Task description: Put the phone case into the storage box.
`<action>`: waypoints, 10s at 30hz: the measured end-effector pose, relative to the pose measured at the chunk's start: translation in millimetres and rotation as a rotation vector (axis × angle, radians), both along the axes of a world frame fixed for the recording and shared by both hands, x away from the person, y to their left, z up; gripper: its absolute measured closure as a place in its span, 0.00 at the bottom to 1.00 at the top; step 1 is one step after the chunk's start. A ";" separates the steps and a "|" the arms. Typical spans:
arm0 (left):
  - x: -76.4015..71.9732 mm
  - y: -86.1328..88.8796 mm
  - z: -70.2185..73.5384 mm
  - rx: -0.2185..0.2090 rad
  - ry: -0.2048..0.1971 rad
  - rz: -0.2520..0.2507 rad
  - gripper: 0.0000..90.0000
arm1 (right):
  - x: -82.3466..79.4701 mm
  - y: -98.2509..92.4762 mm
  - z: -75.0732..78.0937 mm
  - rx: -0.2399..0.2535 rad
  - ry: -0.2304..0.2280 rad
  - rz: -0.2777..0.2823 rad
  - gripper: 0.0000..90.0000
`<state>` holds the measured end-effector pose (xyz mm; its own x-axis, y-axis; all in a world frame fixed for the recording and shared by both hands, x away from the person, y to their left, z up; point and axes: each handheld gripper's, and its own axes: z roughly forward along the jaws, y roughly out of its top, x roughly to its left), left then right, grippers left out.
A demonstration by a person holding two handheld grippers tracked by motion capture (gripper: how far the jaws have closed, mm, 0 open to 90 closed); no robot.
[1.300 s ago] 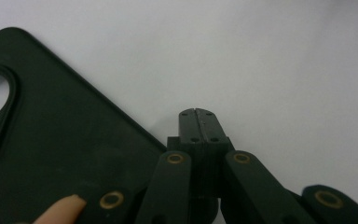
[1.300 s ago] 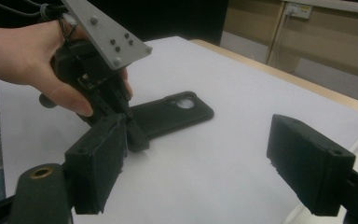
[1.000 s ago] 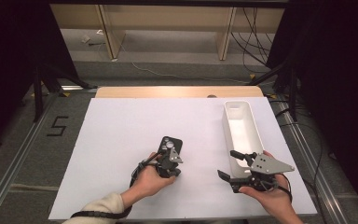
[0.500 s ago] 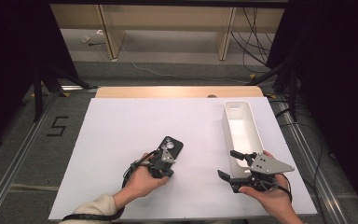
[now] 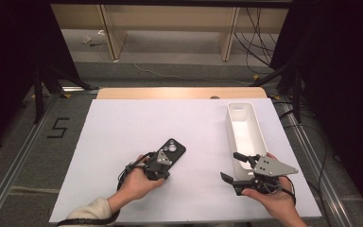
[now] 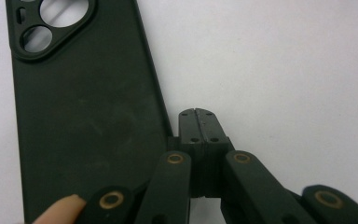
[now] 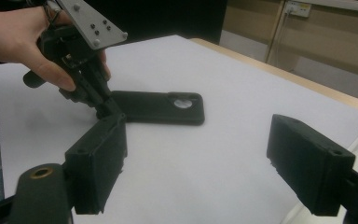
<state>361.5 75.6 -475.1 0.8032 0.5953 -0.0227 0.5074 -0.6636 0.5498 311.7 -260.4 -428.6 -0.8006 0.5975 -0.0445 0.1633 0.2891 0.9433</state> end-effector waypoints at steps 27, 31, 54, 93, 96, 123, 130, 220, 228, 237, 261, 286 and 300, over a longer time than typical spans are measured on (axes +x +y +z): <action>21.8 17.8 22.5 0.022 -0.027 0.069 0.47 | -0.2 0.2 0.6 0.007 -0.001 0.003 0.24; 24.5 17.6 20.5 0.043 -0.019 0.082 0.33 | -0.1 0.1 0.7 0.007 0.000 0.002 0.24; 32.8 14.2 11.1 0.119 0.025 0.109 0.04 | -0.4 0.3 0.9 0.005 -0.002 0.003 0.24; 47.8 4.9 -0.4 0.180 0.086 0.123 0.03 | -0.5 0.0 0.8 0.004 -0.001 0.002 0.24; 48.8 5.4 -0.9 0.178 0.095 0.128 0.02 | -0.3 -0.2 0.6 0.001 -0.001 0.003 0.24; 55.3 4.9 -2.5 0.185 0.150 0.140 0.01 | -0.9 1.1 0.6 0.006 -0.004 0.011 0.24; 56.0 4.0 -2.4 0.191 0.158 0.143 0.01 | -1.1 1.2 0.7 0.003 -0.005 0.011 0.24; 37.1 13.5 9.9 0.059 0.040 0.205 0.17 | -1.9 1.3 1.2 0.004 -0.008 0.013 0.24; 33.9 15.2 16.8 -0.027 -0.023 0.208 0.17 | -1.8 1.4 1.2 0.005 -0.009 0.010 0.24; 27.8 13.5 22.0 -0.089 -0.098 0.204 0.17 | -1.2 2.9 1.8 0.003 -0.009 0.007 0.24; 16.1 30.6 34.1 -0.205 -0.197 0.223 0.17 | 14.2 21.7 6.1 0.024 -0.006 -0.015 0.25; 12.3 28.4 37.1 -0.261 -0.247 0.189 0.17 | 43.3 51.0 14.9 0.035 -0.006 -0.027 0.26; 9.3 22.0 35.5 -0.266 -0.261 0.161 0.17 | 64.7 71.2 18.5 0.046 0.015 -0.043 0.27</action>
<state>370.8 97.6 -439.6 0.6991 0.7151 -0.0009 0.4142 -0.4039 0.8157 376.4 -189.3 -410.1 -0.7743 0.6328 -0.0044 0.1892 0.2381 0.9526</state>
